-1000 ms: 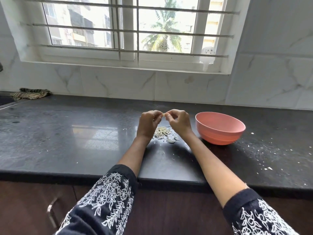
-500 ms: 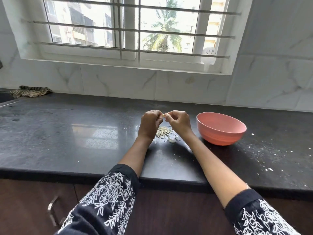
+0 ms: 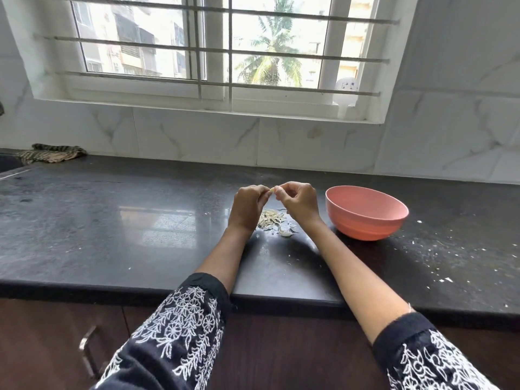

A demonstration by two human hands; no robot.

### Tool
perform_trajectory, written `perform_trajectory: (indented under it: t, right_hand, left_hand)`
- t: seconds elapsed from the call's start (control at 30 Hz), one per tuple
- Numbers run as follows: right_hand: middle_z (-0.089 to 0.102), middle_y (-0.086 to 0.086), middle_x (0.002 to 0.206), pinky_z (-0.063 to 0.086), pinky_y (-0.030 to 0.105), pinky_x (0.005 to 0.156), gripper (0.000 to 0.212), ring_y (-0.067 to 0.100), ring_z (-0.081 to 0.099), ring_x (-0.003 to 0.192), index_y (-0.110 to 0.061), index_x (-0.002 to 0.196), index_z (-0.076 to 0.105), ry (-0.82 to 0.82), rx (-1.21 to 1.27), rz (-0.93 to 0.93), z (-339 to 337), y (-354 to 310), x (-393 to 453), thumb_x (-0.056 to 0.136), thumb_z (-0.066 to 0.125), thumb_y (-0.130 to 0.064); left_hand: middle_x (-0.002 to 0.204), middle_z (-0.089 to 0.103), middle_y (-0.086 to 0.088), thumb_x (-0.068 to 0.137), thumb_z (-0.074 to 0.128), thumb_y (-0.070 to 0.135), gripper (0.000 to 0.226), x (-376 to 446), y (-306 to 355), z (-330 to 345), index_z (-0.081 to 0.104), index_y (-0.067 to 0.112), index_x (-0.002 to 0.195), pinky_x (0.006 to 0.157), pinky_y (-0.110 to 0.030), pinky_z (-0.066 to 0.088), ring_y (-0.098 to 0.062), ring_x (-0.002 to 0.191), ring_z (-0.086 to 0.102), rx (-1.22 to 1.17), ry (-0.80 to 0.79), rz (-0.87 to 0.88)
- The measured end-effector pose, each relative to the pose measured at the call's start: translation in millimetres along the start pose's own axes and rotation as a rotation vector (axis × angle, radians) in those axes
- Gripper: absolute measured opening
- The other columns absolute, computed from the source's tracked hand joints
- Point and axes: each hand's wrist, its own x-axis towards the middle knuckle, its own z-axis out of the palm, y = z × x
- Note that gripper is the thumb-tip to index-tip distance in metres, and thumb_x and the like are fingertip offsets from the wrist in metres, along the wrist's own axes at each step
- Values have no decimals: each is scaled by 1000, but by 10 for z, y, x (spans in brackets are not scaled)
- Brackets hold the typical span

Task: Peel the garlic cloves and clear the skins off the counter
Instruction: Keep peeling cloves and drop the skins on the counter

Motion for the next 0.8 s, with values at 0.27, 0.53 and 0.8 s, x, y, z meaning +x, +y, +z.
perform_trajectory:
  t: [0.27,0.53,0.8]
  right_hand:
    - [62,-4,61,46,29,63,12,12,58,62,-13,76,73,-12,-102,-25,-14,-31,-19,80,67,-22]
    - [69,3,67,49,33,66,13,17,63,67,-12,74,74,8,-114,-6,3,-35,-36,79,68,-22]
    - [72,4,73,50,30,68,13,15,65,71,-13,75,75,11,-122,13,5,-39,-56,77,70,-25]
  left_hand:
    - [70,61,-15,92,51,12,26,-18,28,-12,59,-1,71,59,-27,23,-31,69,54,108,-109,-10]
    - [96,64,-17,95,45,16,23,-3,104,-4,61,-1,90,73,-32,34,-32,93,56,307,-158,-24]
    - [80,67,-15,85,66,13,15,-25,175,11,64,0,78,61,-34,48,-30,78,62,491,-115,40]
